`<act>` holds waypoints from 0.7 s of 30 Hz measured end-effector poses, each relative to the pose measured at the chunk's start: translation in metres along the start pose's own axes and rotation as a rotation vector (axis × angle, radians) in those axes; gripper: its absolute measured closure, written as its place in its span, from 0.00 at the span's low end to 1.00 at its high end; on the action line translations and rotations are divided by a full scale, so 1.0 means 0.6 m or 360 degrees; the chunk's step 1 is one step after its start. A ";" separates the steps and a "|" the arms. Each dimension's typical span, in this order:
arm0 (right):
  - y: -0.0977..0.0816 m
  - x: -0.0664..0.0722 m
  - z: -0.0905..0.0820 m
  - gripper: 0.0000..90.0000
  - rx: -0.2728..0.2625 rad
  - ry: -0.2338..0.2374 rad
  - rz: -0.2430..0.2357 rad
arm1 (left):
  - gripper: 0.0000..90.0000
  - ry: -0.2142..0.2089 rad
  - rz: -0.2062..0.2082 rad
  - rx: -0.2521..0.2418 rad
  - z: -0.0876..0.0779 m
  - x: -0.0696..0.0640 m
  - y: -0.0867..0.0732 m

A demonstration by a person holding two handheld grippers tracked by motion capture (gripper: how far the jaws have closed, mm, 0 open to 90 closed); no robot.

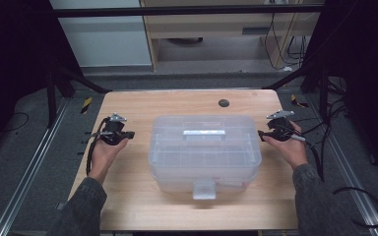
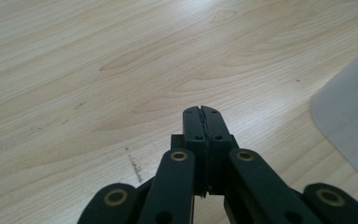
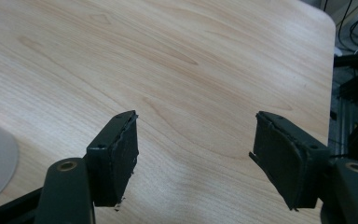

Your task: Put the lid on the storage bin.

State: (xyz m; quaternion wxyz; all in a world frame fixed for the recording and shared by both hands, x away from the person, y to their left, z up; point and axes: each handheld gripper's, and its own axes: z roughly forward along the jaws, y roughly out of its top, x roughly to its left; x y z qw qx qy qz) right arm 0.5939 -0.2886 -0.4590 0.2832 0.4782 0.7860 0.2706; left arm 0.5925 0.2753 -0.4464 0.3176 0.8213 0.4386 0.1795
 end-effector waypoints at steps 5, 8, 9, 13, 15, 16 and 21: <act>-0.003 -0.009 0.019 0.30 0.0005 0.0007 0.0075 | 1.00 0.0037 -0.0032 -0.0072 0.017 0.004 -0.001; -0.005 -0.011 0.033 0.20 -0.0001 -0.0003 0.0127 | 0.75 0.0113 -0.0050 -0.0149 0.025 0.007 0.000; -0.006 -0.011 0.037 0.16 0.0000 -0.0014 0.0148 | 0.63 0.0138 -0.0049 -0.0154 0.028 0.007 0.001; -0.010 -0.014 0.052 0.10 -0.0021 -0.0013 0.0255 | 0.32 0.0194 -0.0075 -0.0142 0.041 0.008 0.000; -0.016 -0.017 0.059 0.09 -0.0022 0.0010 0.0286 | 0.25 0.0225 -0.0080 -0.0129 0.049 0.007 -0.002; -0.018 -0.017 0.062 0.09 -0.0016 0.0021 0.0304 | 0.21 0.0235 -0.0090 -0.0123 0.053 0.006 -0.003; -0.029 -0.018 0.072 0.07 -0.0022 0.0027 0.0365 | 0.12 0.0213 -0.0152 -0.0114 0.068 0.009 -0.013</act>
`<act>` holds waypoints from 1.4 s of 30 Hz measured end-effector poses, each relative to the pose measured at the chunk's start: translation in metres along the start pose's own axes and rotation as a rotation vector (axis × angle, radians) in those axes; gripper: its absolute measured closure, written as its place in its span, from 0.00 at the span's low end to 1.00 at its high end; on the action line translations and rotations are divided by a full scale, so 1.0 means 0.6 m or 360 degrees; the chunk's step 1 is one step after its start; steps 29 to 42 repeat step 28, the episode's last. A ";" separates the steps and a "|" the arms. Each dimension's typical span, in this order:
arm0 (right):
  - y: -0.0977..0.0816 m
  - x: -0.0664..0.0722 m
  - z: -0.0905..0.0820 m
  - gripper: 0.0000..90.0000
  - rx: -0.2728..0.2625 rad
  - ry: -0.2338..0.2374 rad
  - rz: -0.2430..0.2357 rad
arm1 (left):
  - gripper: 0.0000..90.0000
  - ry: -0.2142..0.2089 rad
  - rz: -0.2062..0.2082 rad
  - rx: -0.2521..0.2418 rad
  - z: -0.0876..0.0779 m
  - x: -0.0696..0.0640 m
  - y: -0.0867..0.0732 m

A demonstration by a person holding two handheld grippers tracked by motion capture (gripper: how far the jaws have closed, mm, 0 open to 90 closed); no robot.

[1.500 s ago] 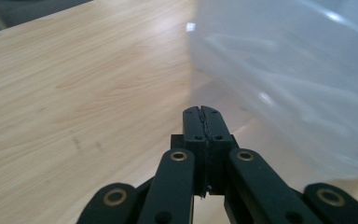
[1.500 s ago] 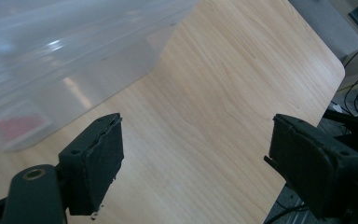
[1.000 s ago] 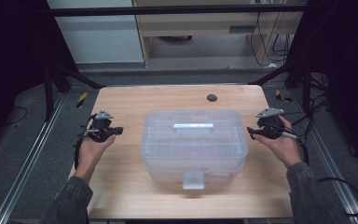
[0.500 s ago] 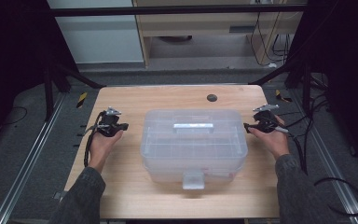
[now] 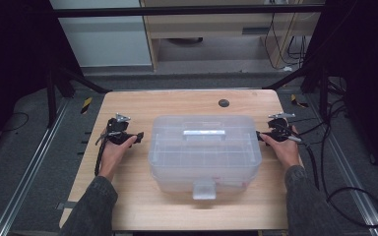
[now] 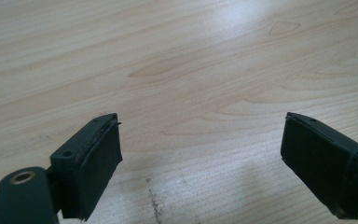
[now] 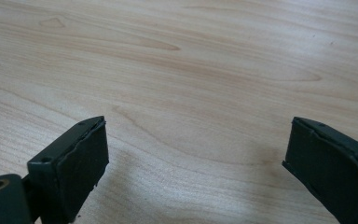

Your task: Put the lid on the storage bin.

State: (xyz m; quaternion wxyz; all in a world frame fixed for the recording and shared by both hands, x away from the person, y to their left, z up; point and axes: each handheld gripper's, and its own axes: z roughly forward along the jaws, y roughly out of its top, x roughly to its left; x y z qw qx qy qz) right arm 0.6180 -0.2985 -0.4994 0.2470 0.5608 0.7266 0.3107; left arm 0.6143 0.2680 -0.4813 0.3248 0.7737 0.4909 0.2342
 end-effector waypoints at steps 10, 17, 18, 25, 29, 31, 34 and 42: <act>-0.004 0.006 0.011 0.06 0.0018 -0.0009 0.0019 | 0.09 -0.0015 -0.0039 0.0032 0.022 0.004 -0.017; -0.010 0.011 0.017 0.04 0.0002 -0.0023 0.0043 | 0.06 -0.0017 -0.0049 0.0017 0.031 0.001 -0.028; -0.010 0.012 0.017 0.04 0.0004 -0.0029 0.0043 | 0.06 -0.0010 -0.0035 0.0021 0.031 0.000 -0.027; -0.014 0.021 0.013 0.02 0.0009 -0.0078 0.0095 | 0.03 0.0004 -0.0049 0.0037 0.027 -0.001 -0.032; -0.015 0.025 0.013 0.01 0.0014 -0.0102 0.0118 | 0.01 0.0010 -0.0058 0.0043 0.027 -0.001 -0.033; -0.015 0.025 0.013 0.01 0.0014 -0.0102 0.0118 | 0.01 0.0010 -0.0058 0.0043 0.027 -0.001 -0.033; -0.015 0.025 0.013 0.01 0.0014 -0.0102 0.0118 | 0.01 0.0010 -0.0058 0.0043 0.027 -0.001 -0.033; -0.015 0.025 0.013 0.01 0.0014 -0.0102 0.0118 | 0.01 0.0010 -0.0058 0.0043 0.027 -0.001 -0.033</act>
